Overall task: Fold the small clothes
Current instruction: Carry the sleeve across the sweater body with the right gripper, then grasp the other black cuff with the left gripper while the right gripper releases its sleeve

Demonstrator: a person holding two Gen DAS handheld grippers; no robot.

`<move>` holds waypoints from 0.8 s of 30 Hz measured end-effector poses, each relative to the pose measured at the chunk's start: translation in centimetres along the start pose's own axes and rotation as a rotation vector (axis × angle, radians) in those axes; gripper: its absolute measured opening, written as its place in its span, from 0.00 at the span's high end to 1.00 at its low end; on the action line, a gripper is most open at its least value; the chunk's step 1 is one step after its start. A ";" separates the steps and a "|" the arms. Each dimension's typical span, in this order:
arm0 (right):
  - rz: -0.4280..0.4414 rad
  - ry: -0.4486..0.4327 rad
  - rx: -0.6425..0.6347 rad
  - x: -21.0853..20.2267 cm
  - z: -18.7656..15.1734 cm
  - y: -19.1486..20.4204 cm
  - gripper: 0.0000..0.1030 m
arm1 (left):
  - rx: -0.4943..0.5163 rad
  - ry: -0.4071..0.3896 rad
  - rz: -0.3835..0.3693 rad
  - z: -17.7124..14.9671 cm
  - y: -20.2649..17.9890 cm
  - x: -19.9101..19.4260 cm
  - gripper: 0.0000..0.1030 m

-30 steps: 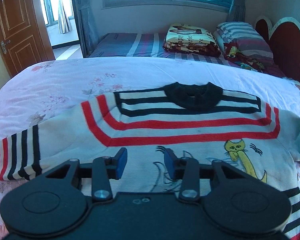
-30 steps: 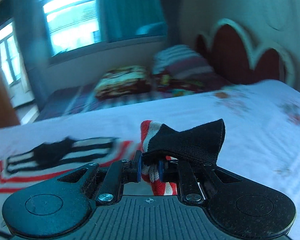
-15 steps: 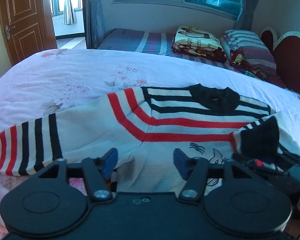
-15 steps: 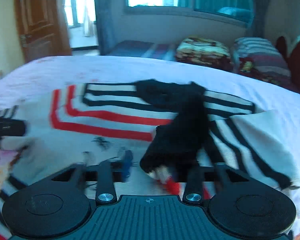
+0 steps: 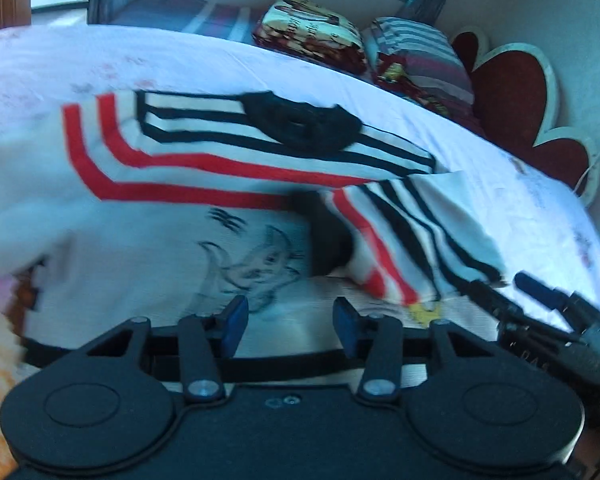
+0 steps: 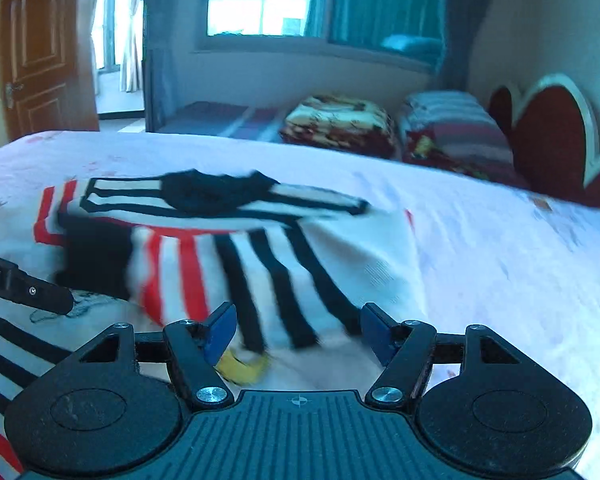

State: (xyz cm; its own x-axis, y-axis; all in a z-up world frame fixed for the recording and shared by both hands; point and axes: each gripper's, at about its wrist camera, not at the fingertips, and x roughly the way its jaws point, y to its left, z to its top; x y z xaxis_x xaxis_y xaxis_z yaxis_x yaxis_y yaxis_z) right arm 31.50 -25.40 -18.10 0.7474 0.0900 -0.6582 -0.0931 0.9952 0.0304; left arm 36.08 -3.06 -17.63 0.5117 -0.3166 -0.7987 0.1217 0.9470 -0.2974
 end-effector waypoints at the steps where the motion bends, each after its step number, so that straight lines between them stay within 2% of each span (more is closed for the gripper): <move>1: 0.002 0.002 0.014 0.0 -0.2 -0.6 0.34 | 0.001 -0.009 0.008 -0.1 -0.4 0.2 0.49; 2: -0.005 0.006 0.024 -0.3 -0.5 -1.4 0.34 | 0.005 -0.014 0.017 -0.3 -0.7 0.5 0.45; 3: -0.010 0.010 0.029 -0.2 -0.7 -1.9 0.34 | 0.007 -0.014 0.023 -0.3 -1.0 0.8 0.35; 5: -0.019 0.020 0.040 -0.2 -1.0 -2.8 0.34 | -0.003 -0.003 0.030 -0.4 -1.4 1.5 0.33; 9: -0.045 0.040 0.054 -0.2 -1.6 -4.1 0.34 | -0.102 0.030 0.024 -0.8 0.2 1.9 0.55; 12: -0.035 0.055 0.075 -0.2 -2.2 -5.1 0.34 | -0.192 0.024 0.031 -1.5 1.9 1.9 0.57; 14: -0.031 0.060 0.079 -0.5 -2.7 -5.4 0.34 | -0.229 0.027 0.010 -1.2 2.8 2.5 0.57; 16: -0.030 0.061 0.082 -0.3 -2.8 -5.4 0.34 | -0.251 -0.007 -0.022 -1.0 3.1 2.8 0.69; 18: -0.034 0.062 0.085 -0.1 -2.7 -5.5 0.34 | -0.279 -0.022 -0.033 -0.7 3.4 3.2 0.76; 21: -0.044 0.066 0.087 0.3 -2.6 -5.6 0.34 | -0.327 -0.045 -0.045 -0.5 4.0 3.7 0.91; 24: -0.054 0.067 0.096 0.4 -2.5 -5.8 0.34 | -0.340 -0.071 -0.031 -0.2 4.1 3.6 0.97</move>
State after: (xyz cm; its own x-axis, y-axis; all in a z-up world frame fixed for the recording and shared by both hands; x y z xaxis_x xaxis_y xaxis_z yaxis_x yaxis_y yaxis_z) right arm 30.66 -31.23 -20.45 0.7041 0.0366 -0.7092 0.0119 0.9979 0.0633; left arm 38.25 -0.28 -21.80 0.5717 -0.3292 -0.7515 -0.1456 0.8607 -0.4878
